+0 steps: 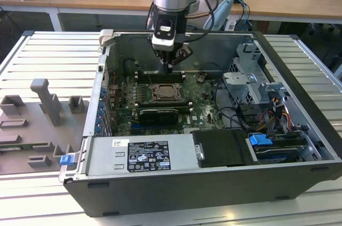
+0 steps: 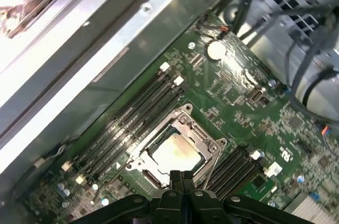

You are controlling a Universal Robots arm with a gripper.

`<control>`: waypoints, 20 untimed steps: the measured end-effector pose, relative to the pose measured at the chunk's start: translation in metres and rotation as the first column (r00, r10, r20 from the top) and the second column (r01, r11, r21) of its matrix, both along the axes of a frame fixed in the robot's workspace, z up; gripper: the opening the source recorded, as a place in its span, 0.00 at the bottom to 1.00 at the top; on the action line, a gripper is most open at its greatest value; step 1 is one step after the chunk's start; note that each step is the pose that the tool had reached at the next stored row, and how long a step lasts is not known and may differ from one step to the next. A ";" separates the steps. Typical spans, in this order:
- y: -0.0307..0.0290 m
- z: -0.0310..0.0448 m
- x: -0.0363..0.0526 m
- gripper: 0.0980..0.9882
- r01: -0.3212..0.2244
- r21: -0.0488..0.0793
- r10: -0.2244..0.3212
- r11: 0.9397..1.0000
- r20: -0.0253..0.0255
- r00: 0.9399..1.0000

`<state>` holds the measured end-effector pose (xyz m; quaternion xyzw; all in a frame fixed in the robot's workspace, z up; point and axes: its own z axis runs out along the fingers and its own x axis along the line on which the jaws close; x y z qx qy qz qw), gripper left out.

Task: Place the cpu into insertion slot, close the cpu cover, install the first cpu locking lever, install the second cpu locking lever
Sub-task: 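Install the first cpu locking lever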

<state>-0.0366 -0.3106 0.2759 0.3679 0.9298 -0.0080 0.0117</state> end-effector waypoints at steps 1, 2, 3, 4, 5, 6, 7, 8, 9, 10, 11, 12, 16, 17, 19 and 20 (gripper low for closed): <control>0.0000 -0.0001 0.0000 0.01 -0.028 0.000 0.028 1.000 0.000 1.000; 0.0000 -0.0003 0.0000 0.01 -0.058 0.000 0.058 0.998 0.000 0.998; 0.0000 -0.0004 0.0000 0.01 -0.086 0.002 0.086 0.996 0.000 0.996; 0.0000 -0.0005 0.0000 0.01 -0.126 0.011 0.126 0.992 0.001 0.992; 0.0000 -0.0005 0.0000 0.01 -0.140 0.017 0.140 0.990 0.002 0.990; 0.0000 -0.0006 0.0000 0.01 -0.152 0.023 0.152 0.988 0.003 0.988; 0.0000 -0.0008 0.0000 0.01 -0.180 0.028 0.180 0.983 0.004 0.984; 0.0001 -0.0009 0.0000 0.01 -0.198 0.028 0.198 0.980 0.004 0.980; 0.0001 -0.0011 0.0000 0.01 -0.219 0.029 0.219 0.975 0.004 0.976; 0.0000 -0.0012 0.0000 0.01 -0.240 0.029 0.240 0.970 0.004 0.971; 0.0000 -0.0014 0.0000 0.01 -0.257 0.029 0.257 0.966 0.004 0.966; 0.0000 -0.0017 0.0000 0.01 -0.312 0.029 0.312 0.950 0.004 0.950; 0.0000 -0.0020 0.0000 0.01 -0.425 0.029 0.425 0.905 0.004 0.905; 0.0000 -0.0020 0.0000 0.01 -0.446 0.029 0.447 0.894 0.004 0.895; 0.0000 -0.0020 0.0000 0.01 -0.479 0.029 0.479 0.877 0.004 0.878; 0.0000 -0.0021 0.0000 0.01 -0.494 0.029 0.495 0.869 0.004 0.869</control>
